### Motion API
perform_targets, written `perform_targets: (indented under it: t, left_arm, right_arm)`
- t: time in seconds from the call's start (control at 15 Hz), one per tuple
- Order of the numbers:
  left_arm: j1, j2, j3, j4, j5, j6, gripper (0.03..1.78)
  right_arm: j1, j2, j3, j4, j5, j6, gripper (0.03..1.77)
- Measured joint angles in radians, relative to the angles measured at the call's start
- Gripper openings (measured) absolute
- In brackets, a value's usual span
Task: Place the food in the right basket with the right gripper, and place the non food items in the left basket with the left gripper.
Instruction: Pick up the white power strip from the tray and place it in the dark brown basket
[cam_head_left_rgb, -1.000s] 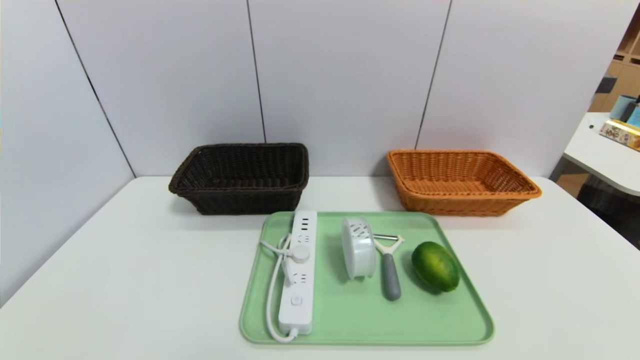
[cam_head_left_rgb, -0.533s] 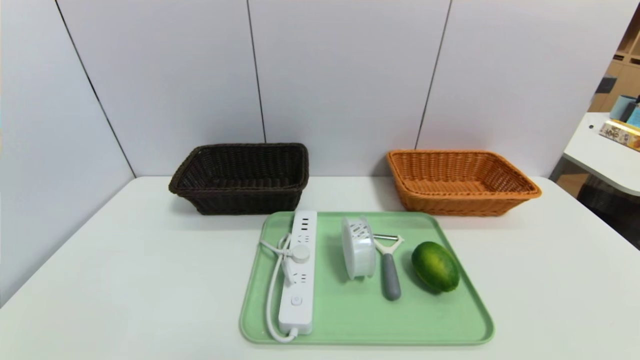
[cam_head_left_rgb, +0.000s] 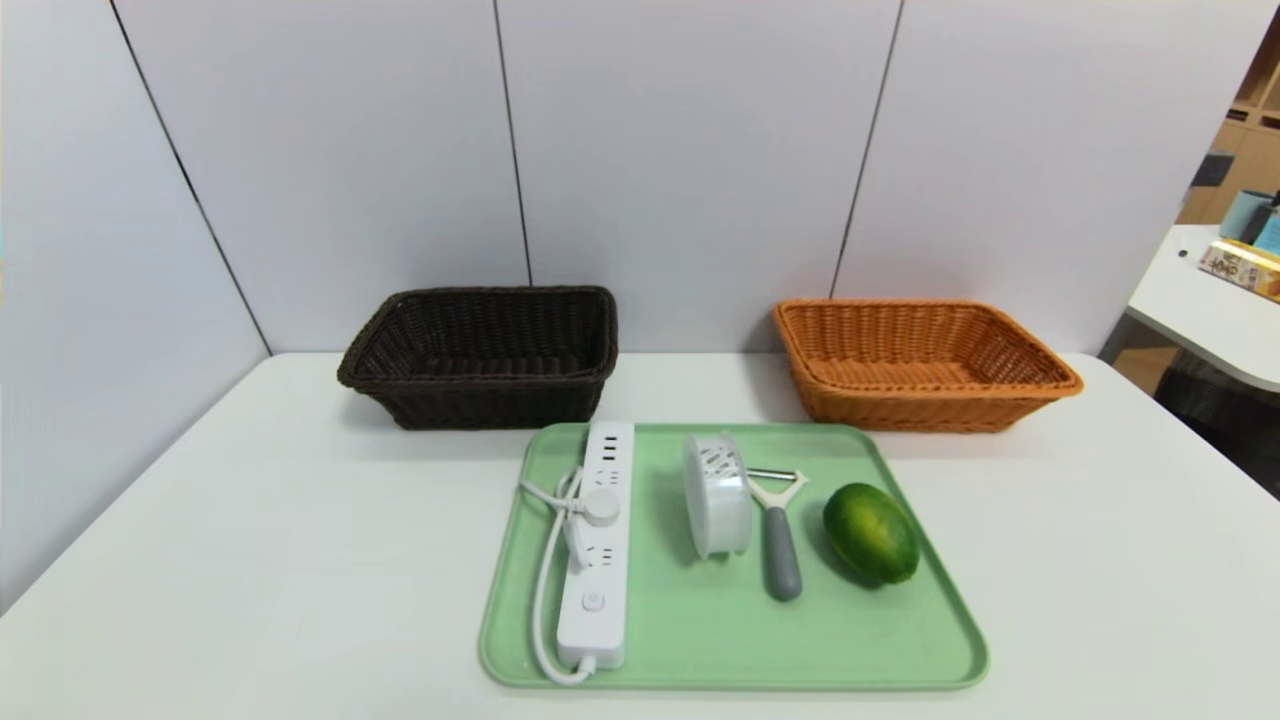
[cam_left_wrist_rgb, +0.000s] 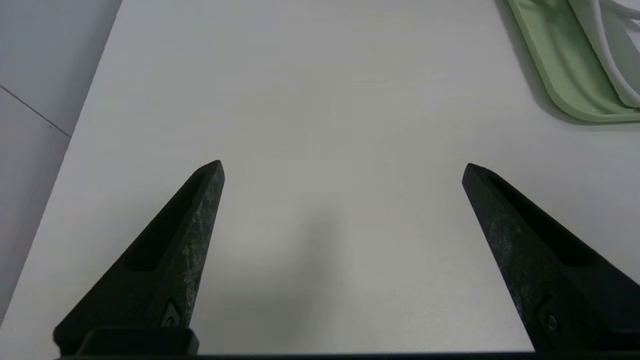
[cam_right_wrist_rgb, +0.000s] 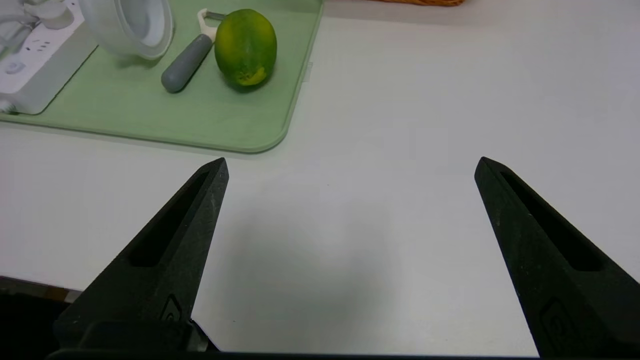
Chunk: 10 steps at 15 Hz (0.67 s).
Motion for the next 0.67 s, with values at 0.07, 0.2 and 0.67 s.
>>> perform_targets:
  t: [0.07,0.2,0.67]
  left_arm:
    - [0.0,0.064,-0.031,0.005,-0.003,-0.001,1.69]
    - [0.0,0.199,-0.091,0.01,-0.007,-0.001,1.69]
    - [-0.006,0.574,-0.297,0.086,-0.017,-0.016,1.69]
  right_arm:
    - [0.001,0.07,-0.053,0.03,0.0,-0.001,1.7]
    - [0.003,0.2,-0.167,0.105,0.0,-0.01,1.7]
    - [0.025,0.604,-0.453,0.302,-0.003,-0.074,1.7]
